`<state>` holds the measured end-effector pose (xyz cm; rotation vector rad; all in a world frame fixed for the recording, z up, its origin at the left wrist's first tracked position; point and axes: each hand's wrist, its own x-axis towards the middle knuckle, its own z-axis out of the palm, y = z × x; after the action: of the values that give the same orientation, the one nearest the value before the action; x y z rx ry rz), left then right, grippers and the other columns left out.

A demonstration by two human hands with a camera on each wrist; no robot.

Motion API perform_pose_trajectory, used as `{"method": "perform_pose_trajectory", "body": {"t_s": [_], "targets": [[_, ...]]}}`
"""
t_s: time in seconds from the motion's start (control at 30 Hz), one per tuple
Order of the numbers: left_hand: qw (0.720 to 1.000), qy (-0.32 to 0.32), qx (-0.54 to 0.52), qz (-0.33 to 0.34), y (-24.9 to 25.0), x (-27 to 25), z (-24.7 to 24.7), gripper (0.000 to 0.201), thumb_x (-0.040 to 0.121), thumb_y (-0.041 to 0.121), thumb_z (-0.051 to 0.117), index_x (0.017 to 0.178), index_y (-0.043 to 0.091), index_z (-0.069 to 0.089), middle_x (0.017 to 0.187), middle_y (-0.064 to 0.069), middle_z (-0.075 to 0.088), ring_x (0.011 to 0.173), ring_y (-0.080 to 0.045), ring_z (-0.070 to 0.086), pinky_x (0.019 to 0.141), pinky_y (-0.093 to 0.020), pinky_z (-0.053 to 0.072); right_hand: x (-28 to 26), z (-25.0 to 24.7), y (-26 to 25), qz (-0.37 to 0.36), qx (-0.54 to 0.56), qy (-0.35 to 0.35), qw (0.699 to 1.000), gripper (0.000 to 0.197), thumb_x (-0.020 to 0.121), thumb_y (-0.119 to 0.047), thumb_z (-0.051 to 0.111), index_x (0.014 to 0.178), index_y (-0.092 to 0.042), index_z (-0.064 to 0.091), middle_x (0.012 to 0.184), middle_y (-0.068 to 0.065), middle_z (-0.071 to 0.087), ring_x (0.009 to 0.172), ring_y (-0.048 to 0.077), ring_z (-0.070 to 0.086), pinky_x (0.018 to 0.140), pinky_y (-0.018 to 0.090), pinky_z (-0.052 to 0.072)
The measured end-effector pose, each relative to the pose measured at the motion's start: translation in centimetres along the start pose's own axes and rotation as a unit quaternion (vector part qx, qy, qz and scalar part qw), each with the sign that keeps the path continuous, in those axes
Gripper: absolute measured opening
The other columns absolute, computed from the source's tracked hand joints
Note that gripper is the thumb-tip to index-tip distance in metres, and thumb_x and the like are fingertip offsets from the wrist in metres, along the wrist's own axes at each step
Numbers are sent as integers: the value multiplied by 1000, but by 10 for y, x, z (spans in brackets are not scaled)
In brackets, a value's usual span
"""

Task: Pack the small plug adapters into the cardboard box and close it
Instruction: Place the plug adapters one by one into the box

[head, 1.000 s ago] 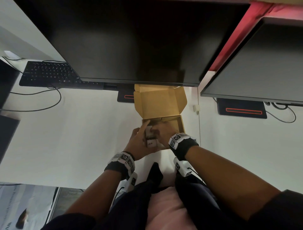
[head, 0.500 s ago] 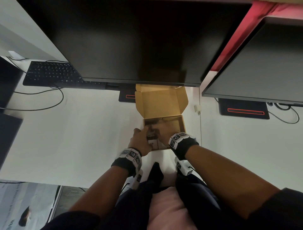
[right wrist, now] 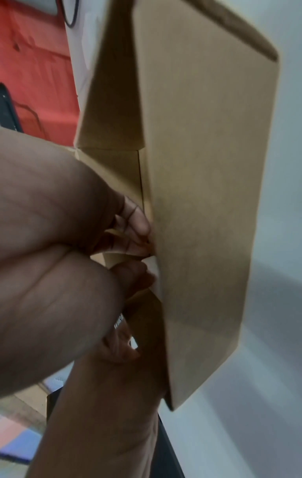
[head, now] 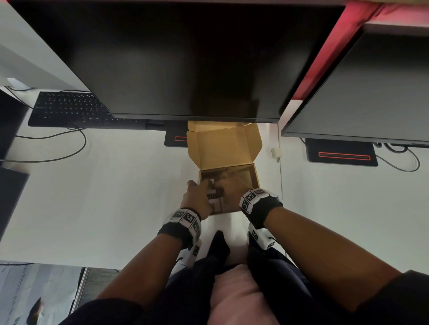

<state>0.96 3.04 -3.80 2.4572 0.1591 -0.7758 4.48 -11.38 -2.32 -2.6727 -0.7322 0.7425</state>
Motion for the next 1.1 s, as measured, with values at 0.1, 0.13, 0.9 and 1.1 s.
{"method": "perform_pose_trajectory", "body": {"t_s": [0.1,0.13,0.9,1.1], "targets": [[1000,-2,-12,-4,-2,2,0,61,79,11,66,134,28,46,115,-4,34,83,-26,48,76,-29,45,-14,-6,11,1,107,89,990,23,95,-13,54,112,-13,70,111,9,68,101,26,63,92,32,48],[1000,-4,-20,-6,-2,2,0,63,79,9,66,135,28,45,114,-2,32,84,-25,47,77,-29,44,-19,-7,18,3,131,143,981,20,94,-14,55,106,-15,71,104,7,69,92,23,64,88,35,52],[999,13,-47,9,-11,4,7,71,79,7,72,141,26,46,127,-6,39,95,-15,41,84,-17,37,-20,-6,143,310,85,183,929,31,89,-6,65,120,-9,66,130,13,58,112,32,62,100,34,47],[998,5,-52,22,-14,7,10,71,77,6,72,139,28,45,123,-7,42,96,-16,45,72,-12,36,-64,-7,89,205,215,374,878,22,82,-10,74,100,-17,63,109,4,57,76,18,65,72,26,55]]}}
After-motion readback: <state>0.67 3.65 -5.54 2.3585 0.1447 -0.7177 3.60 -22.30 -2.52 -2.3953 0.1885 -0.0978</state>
